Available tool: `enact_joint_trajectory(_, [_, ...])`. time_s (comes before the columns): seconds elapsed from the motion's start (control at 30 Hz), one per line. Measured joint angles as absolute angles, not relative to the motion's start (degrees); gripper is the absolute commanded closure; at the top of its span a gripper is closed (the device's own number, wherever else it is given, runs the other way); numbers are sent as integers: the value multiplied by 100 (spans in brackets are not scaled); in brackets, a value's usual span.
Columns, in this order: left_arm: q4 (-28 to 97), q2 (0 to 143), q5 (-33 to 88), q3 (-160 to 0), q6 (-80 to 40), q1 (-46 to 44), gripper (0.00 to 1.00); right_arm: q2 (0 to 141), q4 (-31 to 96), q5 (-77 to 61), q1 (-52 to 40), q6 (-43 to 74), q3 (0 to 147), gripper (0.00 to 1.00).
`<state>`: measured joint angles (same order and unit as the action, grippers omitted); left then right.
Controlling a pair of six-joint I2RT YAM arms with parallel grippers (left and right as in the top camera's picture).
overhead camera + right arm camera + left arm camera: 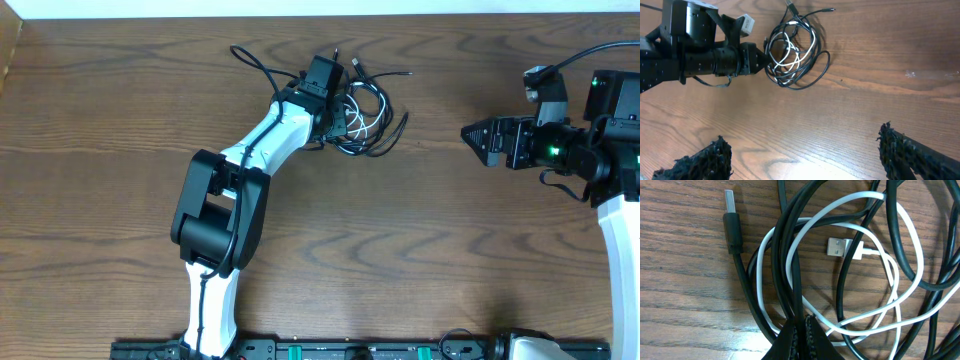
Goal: Untangle cables
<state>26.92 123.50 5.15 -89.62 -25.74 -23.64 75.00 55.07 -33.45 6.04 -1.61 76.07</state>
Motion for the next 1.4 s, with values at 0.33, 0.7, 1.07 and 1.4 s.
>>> enact_joint_trajectory(0.33, [2858, 11030, 517, -8969, -2635, -2364, 92, 7500, 5502, -3347, 604, -141, 7607, 8])
enact_joint_trajectory(0.7, [2823, 8451, 657, -9225, -2904, -2364, 92, 7544, 5339, -3376, 451, 84, 7605, 9])
enact_joint_trajectory(1.07, [2827, 8584, 860, -9223, -3476, -2364, 93, 8110, 4753, -3433, -534, 419, 7607, 15])
enact_joint_trajectory(1.4, [2825, 8582, 1776, -9223, -3605, -2364, 92, 8637, 3271, -3863, -768, 1288, 7607, 23])
